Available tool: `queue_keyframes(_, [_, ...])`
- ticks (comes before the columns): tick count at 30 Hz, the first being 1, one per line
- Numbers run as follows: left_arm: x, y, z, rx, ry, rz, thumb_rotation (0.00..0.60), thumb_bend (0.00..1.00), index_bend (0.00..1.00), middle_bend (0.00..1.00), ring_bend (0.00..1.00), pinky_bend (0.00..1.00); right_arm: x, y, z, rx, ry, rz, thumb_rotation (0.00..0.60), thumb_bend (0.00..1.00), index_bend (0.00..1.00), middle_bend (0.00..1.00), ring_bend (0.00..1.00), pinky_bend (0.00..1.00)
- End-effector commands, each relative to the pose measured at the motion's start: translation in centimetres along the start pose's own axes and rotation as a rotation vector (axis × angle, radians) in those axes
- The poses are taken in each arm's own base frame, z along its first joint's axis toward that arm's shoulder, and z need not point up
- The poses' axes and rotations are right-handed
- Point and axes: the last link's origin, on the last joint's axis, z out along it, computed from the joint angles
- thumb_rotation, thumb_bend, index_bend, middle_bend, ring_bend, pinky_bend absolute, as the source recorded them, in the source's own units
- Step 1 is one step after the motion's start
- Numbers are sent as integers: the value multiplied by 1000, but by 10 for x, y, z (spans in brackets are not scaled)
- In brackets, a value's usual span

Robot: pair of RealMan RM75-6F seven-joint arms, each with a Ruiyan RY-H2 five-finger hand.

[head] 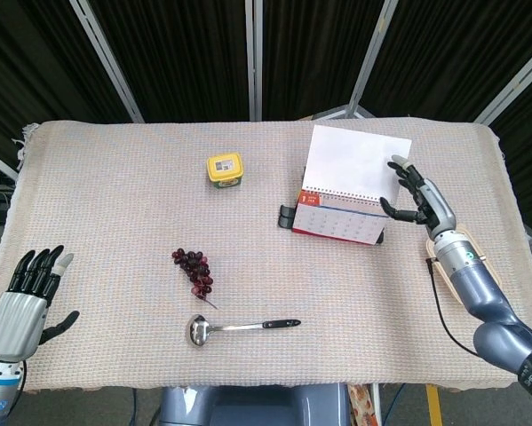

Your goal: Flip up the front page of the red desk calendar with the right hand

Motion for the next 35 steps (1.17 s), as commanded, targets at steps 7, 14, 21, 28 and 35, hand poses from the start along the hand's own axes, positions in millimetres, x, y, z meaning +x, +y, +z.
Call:
queue_keyframes(7, [-2, -2, 1, 5, -13, 3, 600, 173, 0, 0, 0, 0, -4, 24, 12, -103, -42, 3, 600, 344, 77, 54, 0, 0])
queue_keyframes(14, [1, -5, 2, 18, -2, -4, 600, 174, 0, 0, 0, 0, 2, 1, -8, 63, -6, -91, 600, 344, 76, 46, 0, 0])
queue_keyframes(21, [3, -9, 2, 32, 11, -4, 600, 174, 0, 0, 0, 0, 22, 10, -73, 265, 90, -468, 600, 324, 50, 3, 0, 0])
queue_keyframes(28, [3, -11, 1, 48, 26, 21, 600, 173, 0, 0, 0, 0, 46, 55, -133, 288, 220, -864, 600, 267, 0, 0, 0, 0])
queue_keyframes(35, [-4, -11, -1, 65, 4, 57, 600, 173, 0, 0, 0, 0, 55, 102, -176, 207, 327, -1153, 600, 241, 0, 0, 0, 0])
